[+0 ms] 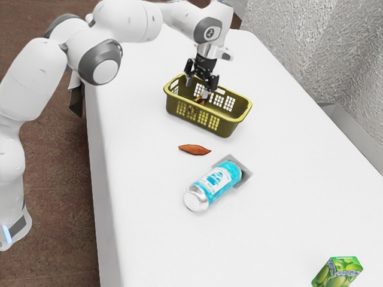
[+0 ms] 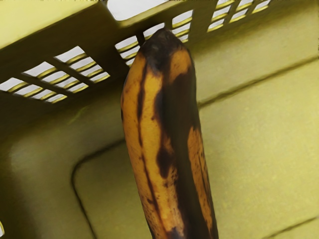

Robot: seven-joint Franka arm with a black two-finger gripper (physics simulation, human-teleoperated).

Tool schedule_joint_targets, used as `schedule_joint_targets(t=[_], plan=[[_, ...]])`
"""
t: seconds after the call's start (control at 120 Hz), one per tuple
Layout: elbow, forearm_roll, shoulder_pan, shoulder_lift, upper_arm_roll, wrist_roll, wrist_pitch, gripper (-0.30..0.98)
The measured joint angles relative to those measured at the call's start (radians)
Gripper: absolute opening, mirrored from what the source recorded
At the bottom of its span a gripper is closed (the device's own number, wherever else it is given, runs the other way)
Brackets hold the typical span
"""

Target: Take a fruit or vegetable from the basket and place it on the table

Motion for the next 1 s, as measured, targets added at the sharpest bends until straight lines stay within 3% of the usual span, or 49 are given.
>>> schedule_joint_targets(t=[0.35,1.0], plan=[[0.002,-0.068,0.007,0.052,-0.001,-0.008,0.056,0.69],[0.026,-0.086,0.008,0.074,-0.002,-0.017,0.095,0.69]])
